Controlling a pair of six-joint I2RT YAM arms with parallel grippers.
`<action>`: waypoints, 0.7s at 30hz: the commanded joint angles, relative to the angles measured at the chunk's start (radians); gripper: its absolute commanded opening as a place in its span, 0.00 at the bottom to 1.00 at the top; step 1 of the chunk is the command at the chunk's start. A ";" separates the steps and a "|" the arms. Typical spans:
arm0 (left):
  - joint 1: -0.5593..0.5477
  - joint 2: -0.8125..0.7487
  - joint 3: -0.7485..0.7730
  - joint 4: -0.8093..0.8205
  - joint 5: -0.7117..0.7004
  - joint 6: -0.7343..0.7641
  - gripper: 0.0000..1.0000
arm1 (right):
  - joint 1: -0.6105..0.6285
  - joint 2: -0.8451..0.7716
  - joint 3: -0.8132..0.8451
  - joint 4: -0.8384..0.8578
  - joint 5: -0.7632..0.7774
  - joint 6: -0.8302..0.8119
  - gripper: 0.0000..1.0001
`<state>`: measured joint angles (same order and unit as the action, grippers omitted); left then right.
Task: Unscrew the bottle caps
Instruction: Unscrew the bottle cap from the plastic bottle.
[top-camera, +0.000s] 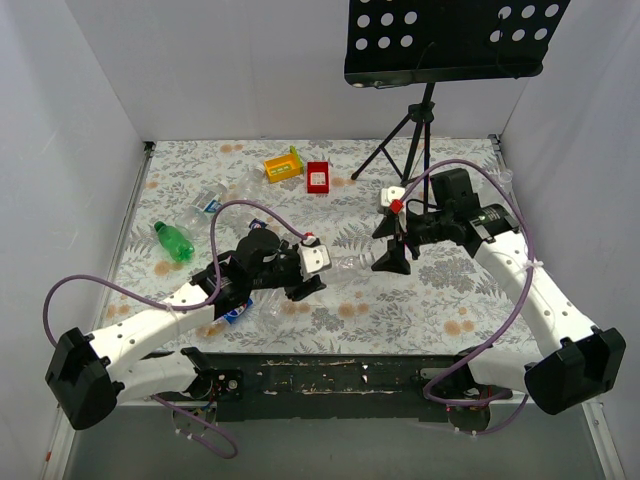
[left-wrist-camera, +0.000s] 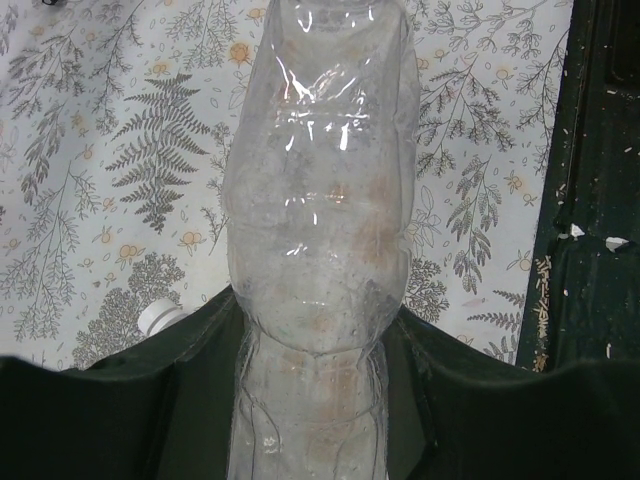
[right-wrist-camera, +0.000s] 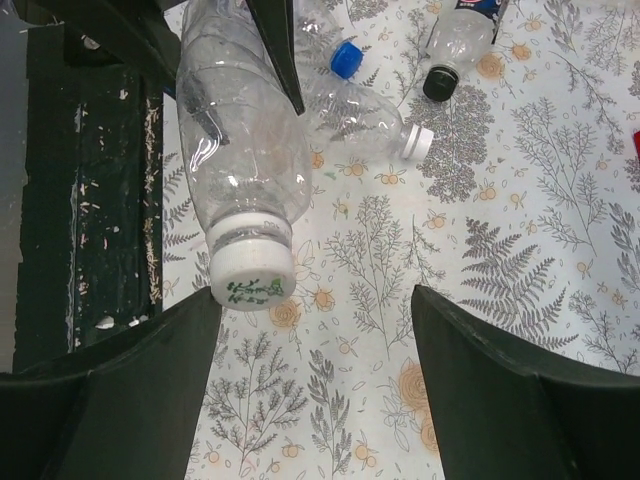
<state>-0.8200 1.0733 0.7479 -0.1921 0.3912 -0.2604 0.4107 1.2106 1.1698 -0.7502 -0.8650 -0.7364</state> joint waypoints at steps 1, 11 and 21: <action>-0.004 -0.038 -0.009 0.019 -0.003 0.003 0.00 | -0.029 -0.023 0.048 -0.046 0.008 0.014 0.84; -0.002 -0.039 -0.005 0.022 -0.011 0.003 0.00 | -0.088 -0.066 0.025 -0.061 -0.040 0.049 0.86; -0.002 -0.039 -0.002 0.029 -0.023 0.003 0.00 | -0.170 -0.066 -0.033 -0.026 -0.169 0.215 0.86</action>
<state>-0.8204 1.0630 0.7452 -0.1871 0.3775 -0.2611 0.2737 1.1580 1.1580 -0.8040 -0.9451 -0.6201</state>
